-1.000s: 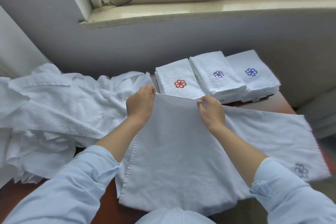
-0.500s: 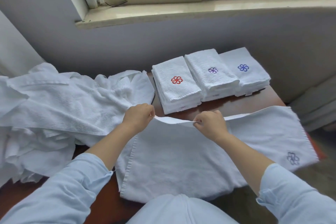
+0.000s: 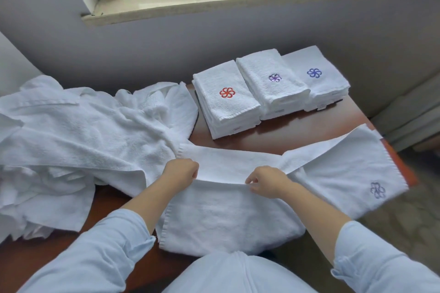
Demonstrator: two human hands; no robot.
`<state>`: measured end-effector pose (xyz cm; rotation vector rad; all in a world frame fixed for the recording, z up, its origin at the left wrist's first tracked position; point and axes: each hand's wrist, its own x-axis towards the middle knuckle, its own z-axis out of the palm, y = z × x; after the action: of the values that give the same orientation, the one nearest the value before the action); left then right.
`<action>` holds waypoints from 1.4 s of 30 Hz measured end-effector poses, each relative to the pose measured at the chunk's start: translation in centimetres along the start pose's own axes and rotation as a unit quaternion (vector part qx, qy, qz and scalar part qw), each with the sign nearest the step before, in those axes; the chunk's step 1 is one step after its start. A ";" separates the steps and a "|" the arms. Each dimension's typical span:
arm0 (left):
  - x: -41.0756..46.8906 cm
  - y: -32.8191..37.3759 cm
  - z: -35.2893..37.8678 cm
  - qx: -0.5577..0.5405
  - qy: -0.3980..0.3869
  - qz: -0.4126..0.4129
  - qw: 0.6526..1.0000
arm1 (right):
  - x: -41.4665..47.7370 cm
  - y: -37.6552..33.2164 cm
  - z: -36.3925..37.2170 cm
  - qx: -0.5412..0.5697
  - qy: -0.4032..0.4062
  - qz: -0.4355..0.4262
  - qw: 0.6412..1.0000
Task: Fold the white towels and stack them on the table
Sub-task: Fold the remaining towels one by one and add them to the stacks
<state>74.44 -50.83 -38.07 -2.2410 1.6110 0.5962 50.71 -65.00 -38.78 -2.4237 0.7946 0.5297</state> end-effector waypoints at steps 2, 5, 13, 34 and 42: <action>0.1 0.4 0.7 0.001 -0.011 -0.012 1.000 | -0.2 0.1 0.8 -0.002 -0.022 0.000 1.000; 0.6 1.4 0.9 0.006 0.002 -0.020 1.000 | -0.6 0.3 1.0 0.018 -0.009 0.004 1.000; 2.4 7.2 -0.7 -0.118 0.057 0.077 0.988 | -3.5 2.6 0.1 0.071 0.164 0.059 0.982; 13.0 32.7 -6.9 -0.127 0.060 0.090 0.986 | -9.0 26.5 -5.9 0.044 0.031 0.198 0.979; 16.2 37.3 -6.6 -0.091 0.084 0.019 0.992 | -8.0 31.4 -6.7 0.010 -0.064 0.128 0.990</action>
<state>44.51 -79.06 -41.08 -2.4544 1.7473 0.6003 26.21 -87.12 -40.79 -2.2555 1.0556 0.7629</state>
